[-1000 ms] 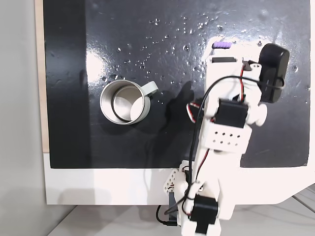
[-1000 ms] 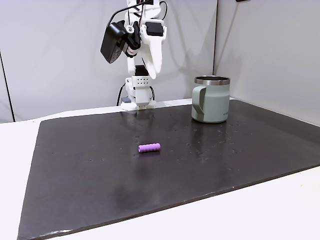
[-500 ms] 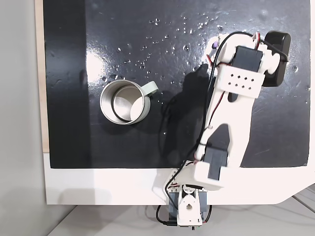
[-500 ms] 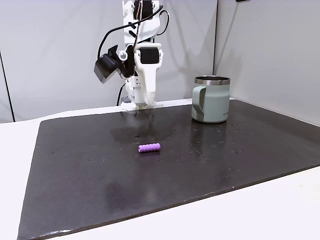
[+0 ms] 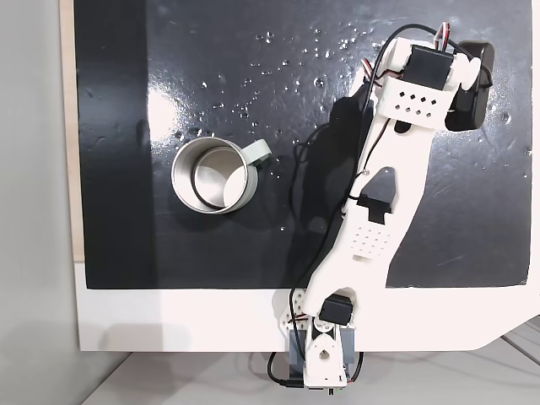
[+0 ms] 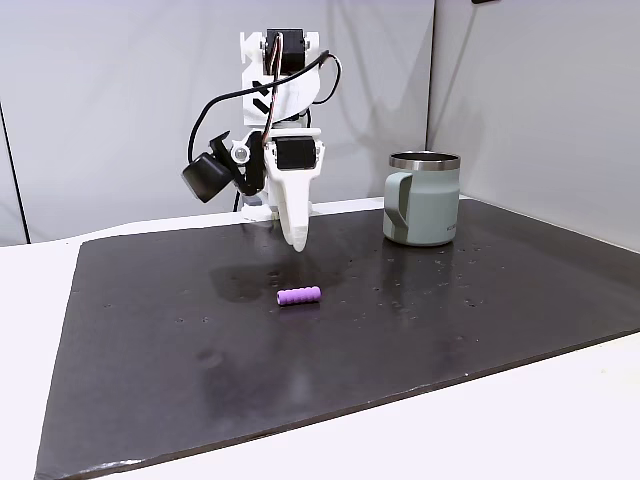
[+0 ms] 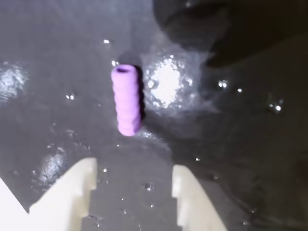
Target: Grasp a pengrip and put it in the cup.
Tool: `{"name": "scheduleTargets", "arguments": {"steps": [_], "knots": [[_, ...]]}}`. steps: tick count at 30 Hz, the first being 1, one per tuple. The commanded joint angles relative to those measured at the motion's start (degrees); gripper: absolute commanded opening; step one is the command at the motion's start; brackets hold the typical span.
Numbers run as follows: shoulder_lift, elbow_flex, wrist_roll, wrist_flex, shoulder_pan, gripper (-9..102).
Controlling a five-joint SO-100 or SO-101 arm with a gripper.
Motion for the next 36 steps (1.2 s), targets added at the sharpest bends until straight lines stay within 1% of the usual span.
{"name": "scheduleTargets", "arguments": {"steps": [1,5,21,29,32,36], "knots": [[-0.79,-5.71,-1.23,1.05,0.62,21],[-3.52,-7.91,-2.2,-0.09,0.62,22],[-10.81,-7.91,-6.94,-8.09,1.32,22],[-15.03,-7.91,-9.76,-9.4,0.97,20],[-15.03,-7.91,-10.28,-9.4,0.79,14],[-15.21,-7.91,-10.37,-9.14,0.88,0]]}}
